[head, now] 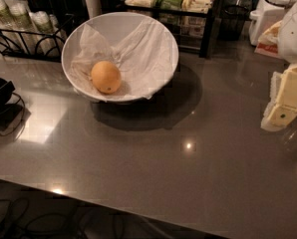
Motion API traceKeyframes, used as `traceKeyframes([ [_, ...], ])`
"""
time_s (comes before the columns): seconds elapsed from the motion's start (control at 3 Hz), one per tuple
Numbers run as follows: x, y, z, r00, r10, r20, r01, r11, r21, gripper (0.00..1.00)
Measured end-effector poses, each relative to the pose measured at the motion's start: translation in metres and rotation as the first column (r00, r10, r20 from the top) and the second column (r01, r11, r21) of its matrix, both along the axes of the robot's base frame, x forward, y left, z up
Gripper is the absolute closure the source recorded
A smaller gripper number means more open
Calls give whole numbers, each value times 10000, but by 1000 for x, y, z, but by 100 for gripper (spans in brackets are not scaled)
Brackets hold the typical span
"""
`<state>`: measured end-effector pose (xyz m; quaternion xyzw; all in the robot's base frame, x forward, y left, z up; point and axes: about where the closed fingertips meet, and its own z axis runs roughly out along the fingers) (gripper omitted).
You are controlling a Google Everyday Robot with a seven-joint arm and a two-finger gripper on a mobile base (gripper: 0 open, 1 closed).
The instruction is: Pick orange from white bowl
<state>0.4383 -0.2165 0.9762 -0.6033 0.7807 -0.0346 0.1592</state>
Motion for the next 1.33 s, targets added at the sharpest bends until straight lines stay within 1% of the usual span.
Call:
traceKeyframes([
  [0.33, 5, 6, 1, 9999, 23, 139, -23, 10000, 28, 0],
  [0.67, 27, 37, 3, 9977, 440, 512, -468, 9974, 551, 0],
  [1.0, 45, 75, 12, 9869, 1244, 1027, -1339, 9868, 915, 0],
  [1.33, 45, 75, 12, 9869, 1246, 1029, -1342, 9867, 919, 0],
])
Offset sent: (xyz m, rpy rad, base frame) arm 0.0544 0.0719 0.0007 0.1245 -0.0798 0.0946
